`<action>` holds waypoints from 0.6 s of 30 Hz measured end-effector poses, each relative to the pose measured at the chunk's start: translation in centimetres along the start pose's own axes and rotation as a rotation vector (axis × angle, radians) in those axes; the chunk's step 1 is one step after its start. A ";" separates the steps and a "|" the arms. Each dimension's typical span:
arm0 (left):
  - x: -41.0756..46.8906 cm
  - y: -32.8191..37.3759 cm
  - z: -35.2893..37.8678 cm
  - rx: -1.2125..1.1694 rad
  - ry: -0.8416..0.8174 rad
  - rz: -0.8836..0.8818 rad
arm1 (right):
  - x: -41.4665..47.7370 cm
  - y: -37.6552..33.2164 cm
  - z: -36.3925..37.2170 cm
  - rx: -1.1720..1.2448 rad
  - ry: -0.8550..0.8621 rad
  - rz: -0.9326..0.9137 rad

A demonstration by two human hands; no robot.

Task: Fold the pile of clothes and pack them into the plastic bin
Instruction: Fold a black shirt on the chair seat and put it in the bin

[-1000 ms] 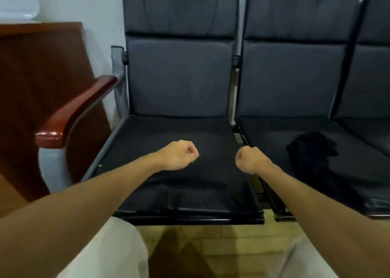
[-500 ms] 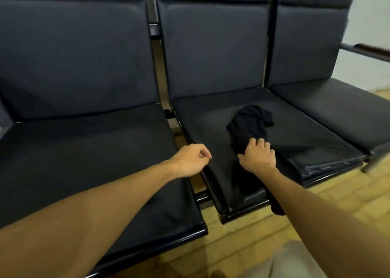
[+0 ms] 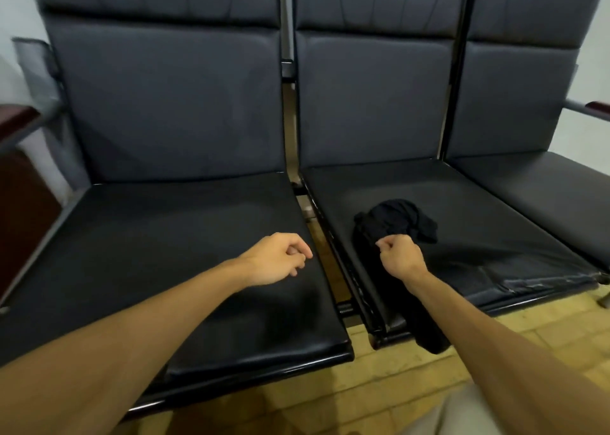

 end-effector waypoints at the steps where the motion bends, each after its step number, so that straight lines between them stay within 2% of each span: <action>1: -0.9 -0.8 -0.7 -0.011 0.011 -0.006 | -0.2 -1.3 0.6 0.062 0.010 -0.016; 4: -3.5 -3.0 -2.6 -0.057 0.052 -0.026 | -0.9 -5.6 2.8 0.256 0.008 -0.066; 8: -6.8 -7.2 -5.2 -0.177 0.138 -0.062 | -2.2 -11.7 7.6 0.358 -0.132 -0.214; 14: -10.0 -13.5 -8.0 -0.305 0.214 -0.201 | -6.0 -19.2 15.3 0.181 -0.435 -0.584; 18: -9.5 -15.2 -7.4 -0.363 0.182 -0.339 | -8.6 -21.3 18.8 0.085 -0.598 -0.712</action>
Point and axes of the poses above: each hand's wrist, its own x-axis towards the middle knuckle, its own z-axis out of the palm, y = z × x, the point moved 8 cm from there along x, towards the middle knuckle, and after that the axes turned 12 degrees about -z, right-handed, at the moved point
